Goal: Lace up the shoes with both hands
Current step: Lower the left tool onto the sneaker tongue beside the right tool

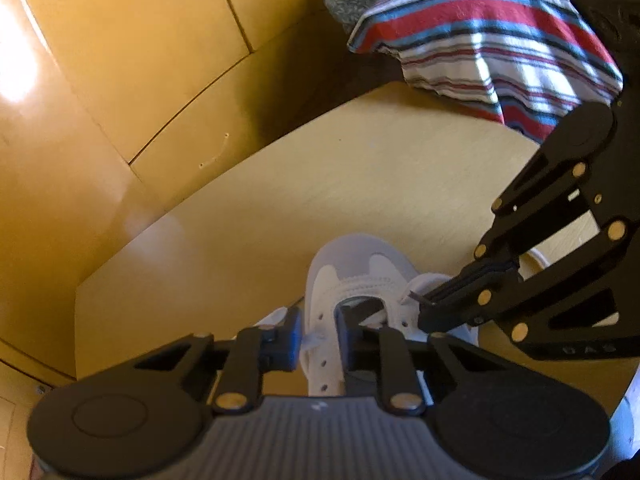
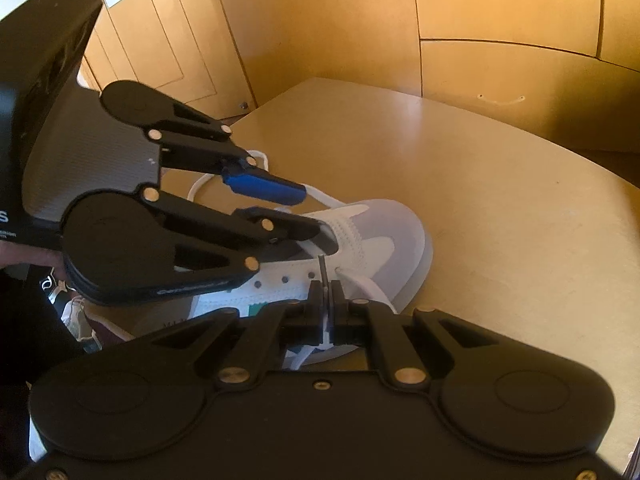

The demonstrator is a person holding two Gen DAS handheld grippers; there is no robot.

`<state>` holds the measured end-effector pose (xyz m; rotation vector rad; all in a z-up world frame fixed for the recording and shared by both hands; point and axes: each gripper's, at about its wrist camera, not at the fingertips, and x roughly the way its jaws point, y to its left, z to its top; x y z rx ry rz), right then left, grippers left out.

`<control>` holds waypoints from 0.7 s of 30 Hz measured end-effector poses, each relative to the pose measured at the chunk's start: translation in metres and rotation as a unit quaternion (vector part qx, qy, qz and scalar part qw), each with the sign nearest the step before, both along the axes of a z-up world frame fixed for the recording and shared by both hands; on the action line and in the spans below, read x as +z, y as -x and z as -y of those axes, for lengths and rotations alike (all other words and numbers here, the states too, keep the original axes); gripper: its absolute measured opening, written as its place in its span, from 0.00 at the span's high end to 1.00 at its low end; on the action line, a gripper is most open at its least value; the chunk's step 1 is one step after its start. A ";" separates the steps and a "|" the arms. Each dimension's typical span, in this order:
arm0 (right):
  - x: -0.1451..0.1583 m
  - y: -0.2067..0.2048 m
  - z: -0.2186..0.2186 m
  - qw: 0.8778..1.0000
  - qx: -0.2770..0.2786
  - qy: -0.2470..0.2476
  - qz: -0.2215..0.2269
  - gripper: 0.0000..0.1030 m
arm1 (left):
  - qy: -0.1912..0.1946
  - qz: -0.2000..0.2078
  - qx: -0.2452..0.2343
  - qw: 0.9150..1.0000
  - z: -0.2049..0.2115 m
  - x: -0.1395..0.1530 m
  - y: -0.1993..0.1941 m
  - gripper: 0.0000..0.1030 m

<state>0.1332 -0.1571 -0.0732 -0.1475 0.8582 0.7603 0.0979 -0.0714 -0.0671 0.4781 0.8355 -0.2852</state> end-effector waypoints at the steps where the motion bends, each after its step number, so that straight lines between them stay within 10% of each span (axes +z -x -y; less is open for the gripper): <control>1: 0.000 -0.001 0.000 1.000 0.000 0.000 -0.001 0.97 | -0.003 0.001 0.001 1.000 0.001 -0.002 -0.002 0.81; 21: 0.000 -0.006 0.002 1.000 0.008 -0.005 -0.012 0.97 | -0.023 -0.013 0.042 0.999 0.007 -0.010 -0.012 0.74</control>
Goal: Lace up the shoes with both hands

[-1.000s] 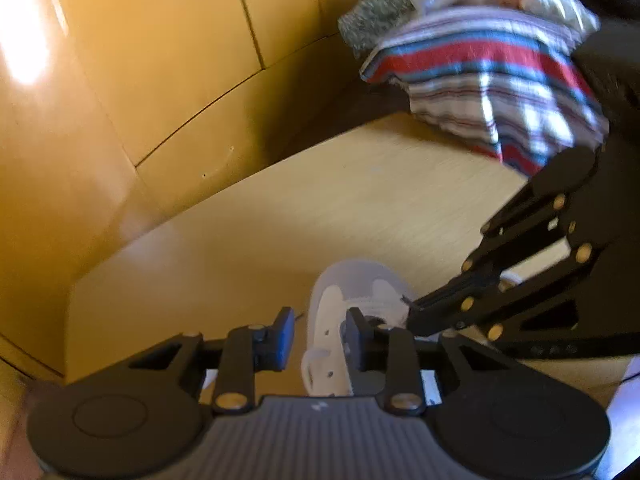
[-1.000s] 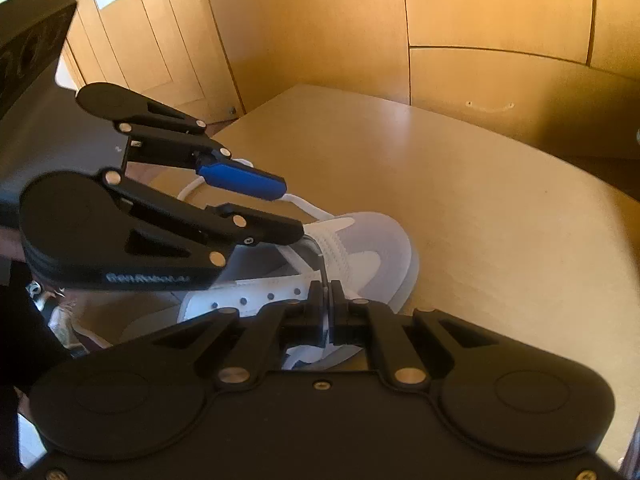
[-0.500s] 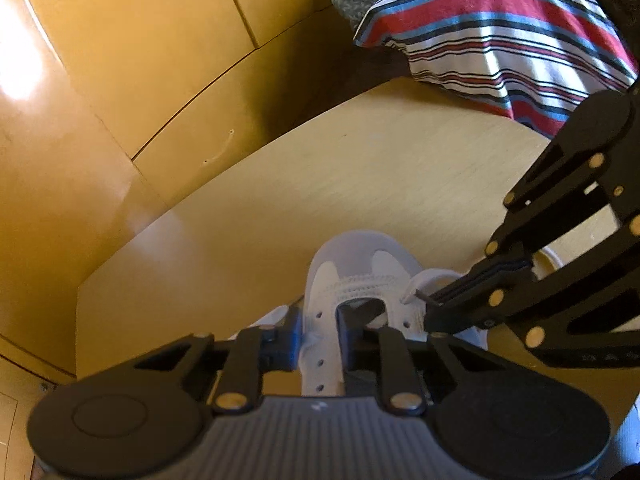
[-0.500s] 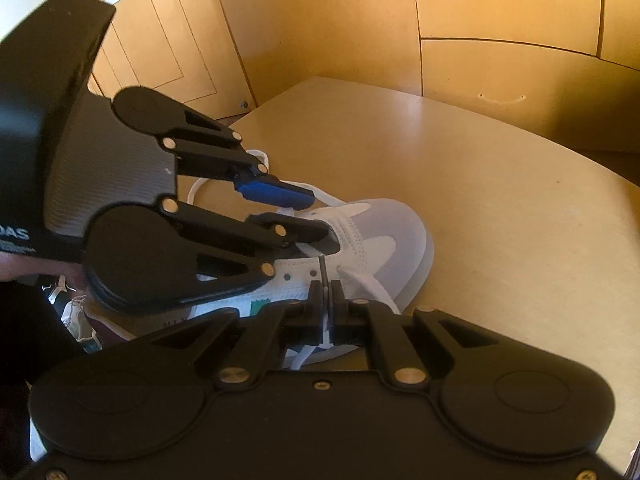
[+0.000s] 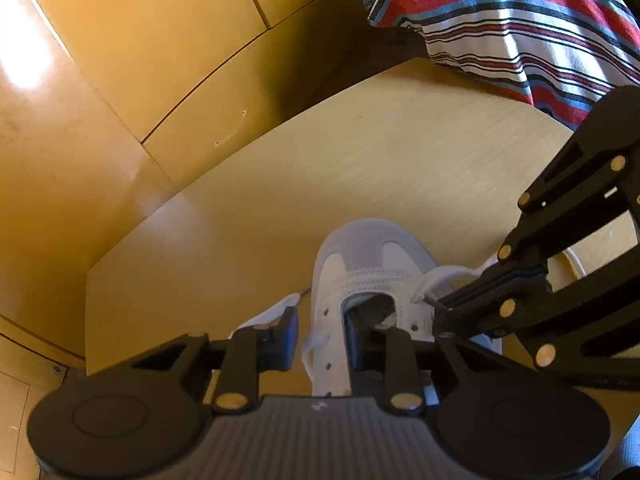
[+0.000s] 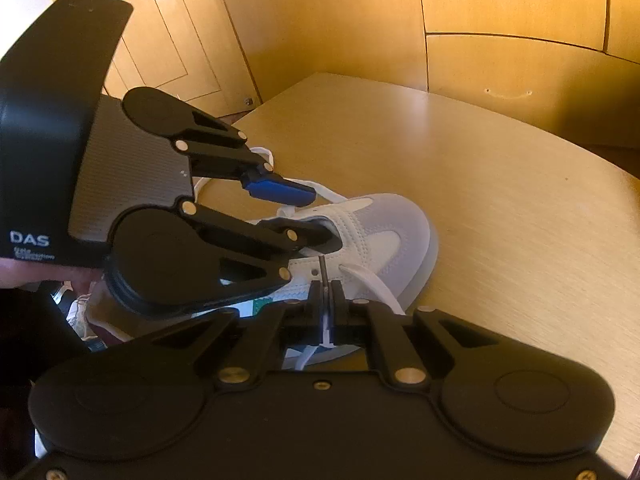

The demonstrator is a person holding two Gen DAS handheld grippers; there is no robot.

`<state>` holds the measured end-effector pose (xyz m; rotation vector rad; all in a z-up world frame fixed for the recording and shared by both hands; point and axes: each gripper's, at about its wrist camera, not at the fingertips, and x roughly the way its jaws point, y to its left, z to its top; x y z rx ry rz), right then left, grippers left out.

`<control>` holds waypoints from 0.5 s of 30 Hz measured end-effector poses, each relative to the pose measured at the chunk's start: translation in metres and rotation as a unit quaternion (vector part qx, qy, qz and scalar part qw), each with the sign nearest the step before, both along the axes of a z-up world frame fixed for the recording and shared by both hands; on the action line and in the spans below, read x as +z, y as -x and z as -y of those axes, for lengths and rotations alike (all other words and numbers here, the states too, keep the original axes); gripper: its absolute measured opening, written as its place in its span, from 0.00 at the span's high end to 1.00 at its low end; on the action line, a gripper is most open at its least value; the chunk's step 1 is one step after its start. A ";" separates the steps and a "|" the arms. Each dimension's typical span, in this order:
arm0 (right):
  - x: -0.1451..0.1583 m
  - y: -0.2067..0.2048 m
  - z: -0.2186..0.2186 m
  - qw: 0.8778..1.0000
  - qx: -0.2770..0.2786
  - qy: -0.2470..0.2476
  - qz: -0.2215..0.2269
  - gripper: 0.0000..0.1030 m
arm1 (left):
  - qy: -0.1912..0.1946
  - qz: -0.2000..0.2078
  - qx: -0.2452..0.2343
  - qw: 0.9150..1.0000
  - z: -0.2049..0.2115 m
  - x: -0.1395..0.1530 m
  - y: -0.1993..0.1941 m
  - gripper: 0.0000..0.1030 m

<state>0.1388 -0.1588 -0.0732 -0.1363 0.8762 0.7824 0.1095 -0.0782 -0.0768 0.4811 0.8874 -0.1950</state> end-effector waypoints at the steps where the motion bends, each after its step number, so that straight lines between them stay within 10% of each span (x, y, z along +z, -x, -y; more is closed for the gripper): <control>1: 0.000 0.000 0.000 1.000 0.000 0.000 0.000 0.97 | 0.003 0.000 0.003 1.000 0.000 0.002 0.002 0.74; 15: -0.002 0.000 -0.002 1.000 -0.002 -0.001 0.000 0.97 | 0.025 0.019 0.041 0.999 -0.004 0.005 0.001 0.78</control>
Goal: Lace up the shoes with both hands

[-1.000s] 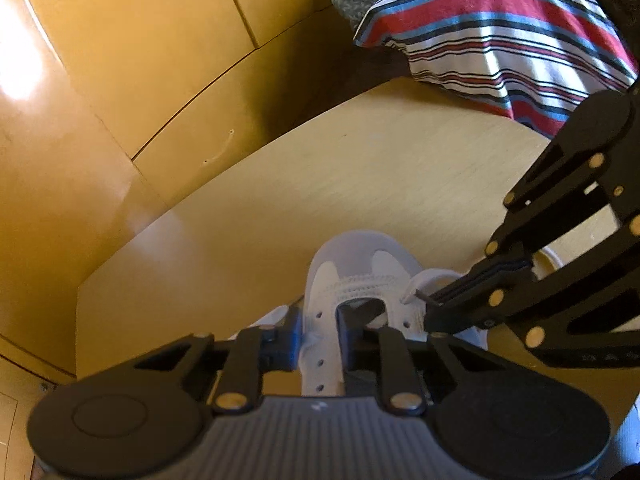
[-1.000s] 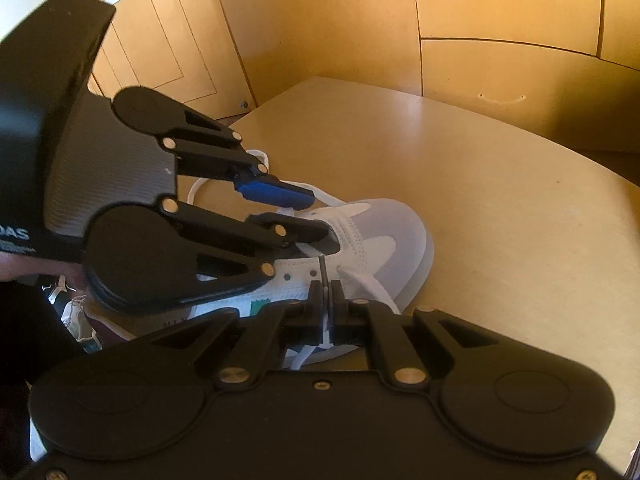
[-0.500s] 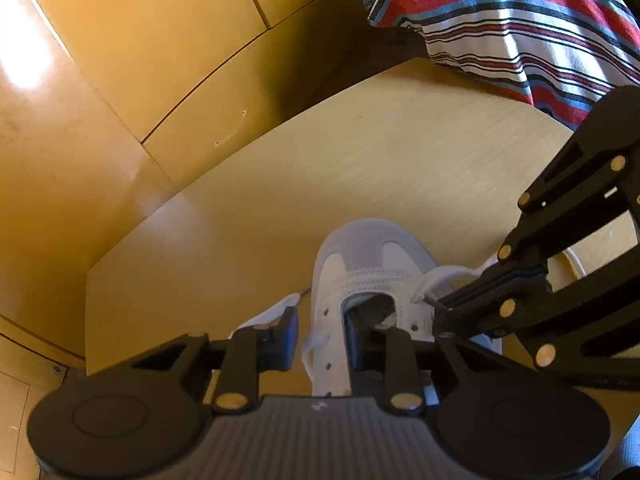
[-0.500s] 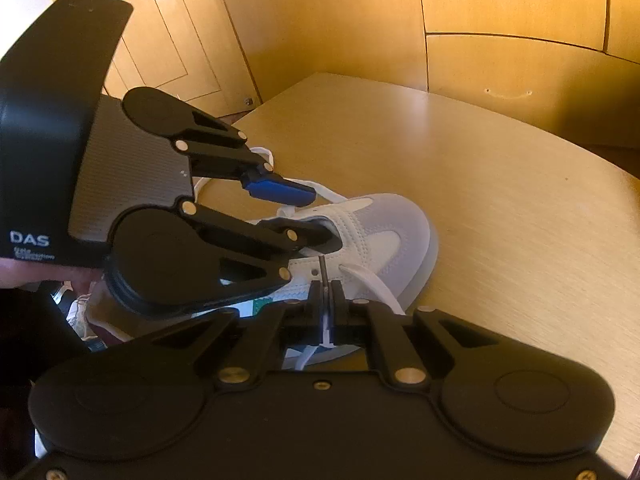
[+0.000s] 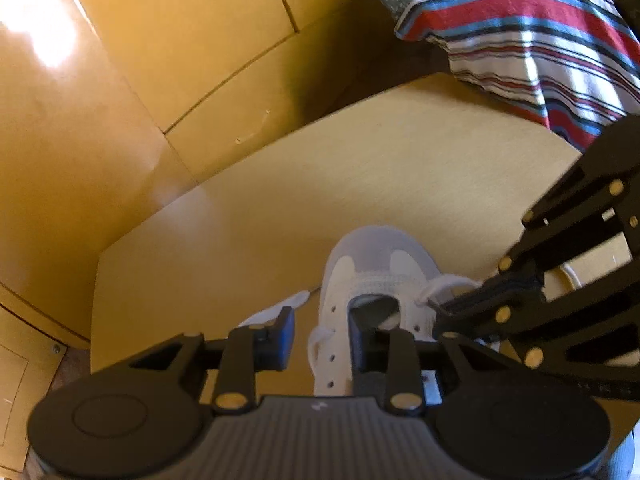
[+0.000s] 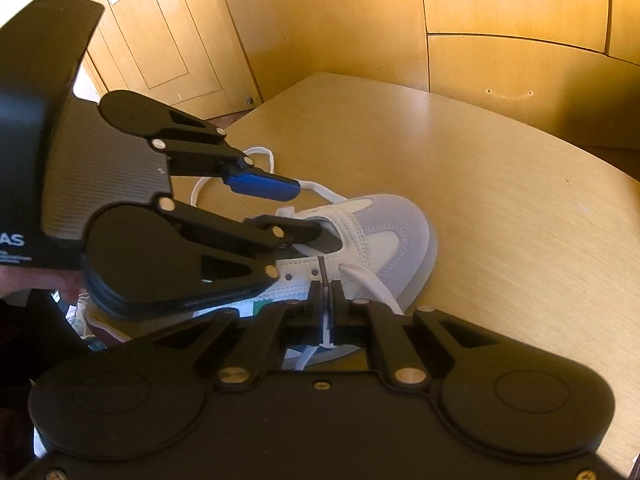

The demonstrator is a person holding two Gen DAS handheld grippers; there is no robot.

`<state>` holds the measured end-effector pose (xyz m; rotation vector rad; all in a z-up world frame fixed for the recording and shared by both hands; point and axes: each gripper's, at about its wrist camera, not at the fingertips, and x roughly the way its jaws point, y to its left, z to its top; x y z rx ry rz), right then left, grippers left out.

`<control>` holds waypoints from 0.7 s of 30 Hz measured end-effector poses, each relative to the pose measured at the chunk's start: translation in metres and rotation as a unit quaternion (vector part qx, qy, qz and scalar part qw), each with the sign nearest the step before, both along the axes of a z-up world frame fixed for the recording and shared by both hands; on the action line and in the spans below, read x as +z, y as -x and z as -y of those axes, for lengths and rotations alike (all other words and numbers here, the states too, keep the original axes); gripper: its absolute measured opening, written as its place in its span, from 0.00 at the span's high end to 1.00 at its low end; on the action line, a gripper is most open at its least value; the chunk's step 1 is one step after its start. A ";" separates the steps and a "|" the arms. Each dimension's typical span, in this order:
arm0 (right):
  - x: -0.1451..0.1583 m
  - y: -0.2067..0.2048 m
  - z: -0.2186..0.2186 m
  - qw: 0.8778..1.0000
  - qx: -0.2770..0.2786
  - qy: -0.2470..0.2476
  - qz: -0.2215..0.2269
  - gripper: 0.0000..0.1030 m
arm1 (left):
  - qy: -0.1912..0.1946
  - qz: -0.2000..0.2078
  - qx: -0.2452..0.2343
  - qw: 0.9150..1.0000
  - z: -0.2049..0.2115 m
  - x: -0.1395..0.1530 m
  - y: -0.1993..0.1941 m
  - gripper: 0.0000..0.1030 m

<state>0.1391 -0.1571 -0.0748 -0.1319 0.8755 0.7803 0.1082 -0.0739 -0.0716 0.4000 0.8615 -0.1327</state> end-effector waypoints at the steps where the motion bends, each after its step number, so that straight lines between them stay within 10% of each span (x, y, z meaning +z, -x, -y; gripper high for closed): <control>1: 0.002 0.001 0.000 1.000 0.000 -0.001 0.000 0.97 | 0.002 0.002 0.003 1.000 0.000 -0.001 0.000 0.81; 21: -0.001 -0.004 0.002 1.000 -0.007 -0.018 -0.019 0.96 | -0.010 -0.025 0.024 0.999 0.005 -0.007 -0.015 0.84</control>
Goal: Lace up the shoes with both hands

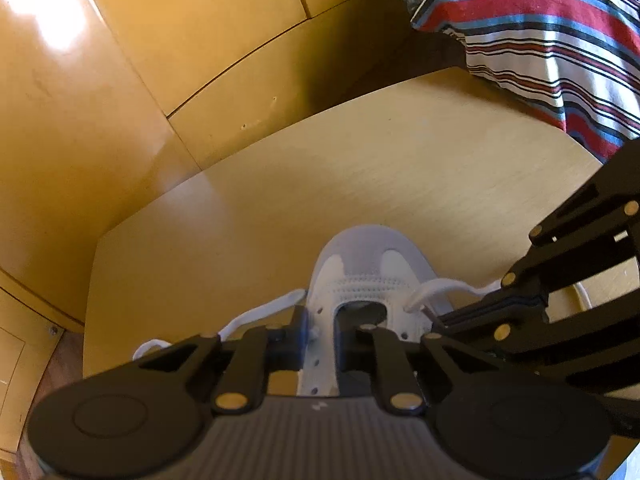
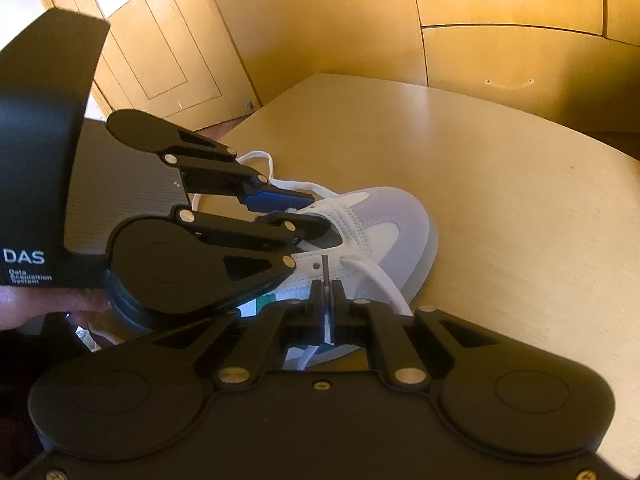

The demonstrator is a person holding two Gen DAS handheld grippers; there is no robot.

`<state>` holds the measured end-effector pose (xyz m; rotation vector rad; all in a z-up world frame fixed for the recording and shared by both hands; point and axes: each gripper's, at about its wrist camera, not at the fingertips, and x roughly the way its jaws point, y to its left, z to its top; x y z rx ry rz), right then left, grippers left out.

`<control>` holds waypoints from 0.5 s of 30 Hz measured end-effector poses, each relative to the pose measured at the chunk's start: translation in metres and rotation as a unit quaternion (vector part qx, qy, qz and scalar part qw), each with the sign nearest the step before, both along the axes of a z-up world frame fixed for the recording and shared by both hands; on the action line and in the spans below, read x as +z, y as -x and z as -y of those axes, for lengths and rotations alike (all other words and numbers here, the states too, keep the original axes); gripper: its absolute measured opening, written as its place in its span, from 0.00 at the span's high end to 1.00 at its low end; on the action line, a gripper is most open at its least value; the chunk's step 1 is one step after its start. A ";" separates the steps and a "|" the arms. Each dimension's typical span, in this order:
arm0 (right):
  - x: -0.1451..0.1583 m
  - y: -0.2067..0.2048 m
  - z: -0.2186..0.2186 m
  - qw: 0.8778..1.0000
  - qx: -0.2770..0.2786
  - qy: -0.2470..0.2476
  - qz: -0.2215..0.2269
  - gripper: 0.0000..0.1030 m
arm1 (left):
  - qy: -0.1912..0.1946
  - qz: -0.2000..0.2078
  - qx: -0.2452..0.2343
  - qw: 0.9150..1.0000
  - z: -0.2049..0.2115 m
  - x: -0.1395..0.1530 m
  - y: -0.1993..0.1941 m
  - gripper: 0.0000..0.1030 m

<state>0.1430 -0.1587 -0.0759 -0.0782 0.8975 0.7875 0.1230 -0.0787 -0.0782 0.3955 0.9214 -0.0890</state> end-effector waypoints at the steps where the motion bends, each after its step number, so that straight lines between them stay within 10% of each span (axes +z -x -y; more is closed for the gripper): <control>1: 0.000 0.000 0.000 1.000 0.001 0.002 0.001 0.96 | -0.008 -0.004 -0.003 1.000 0.001 -0.001 -0.001 0.80; 15: 0.007 0.002 0.007 1.000 0.004 0.007 0.000 0.96 | 0.025 0.015 0.012 0.999 -0.012 0.008 0.021 0.79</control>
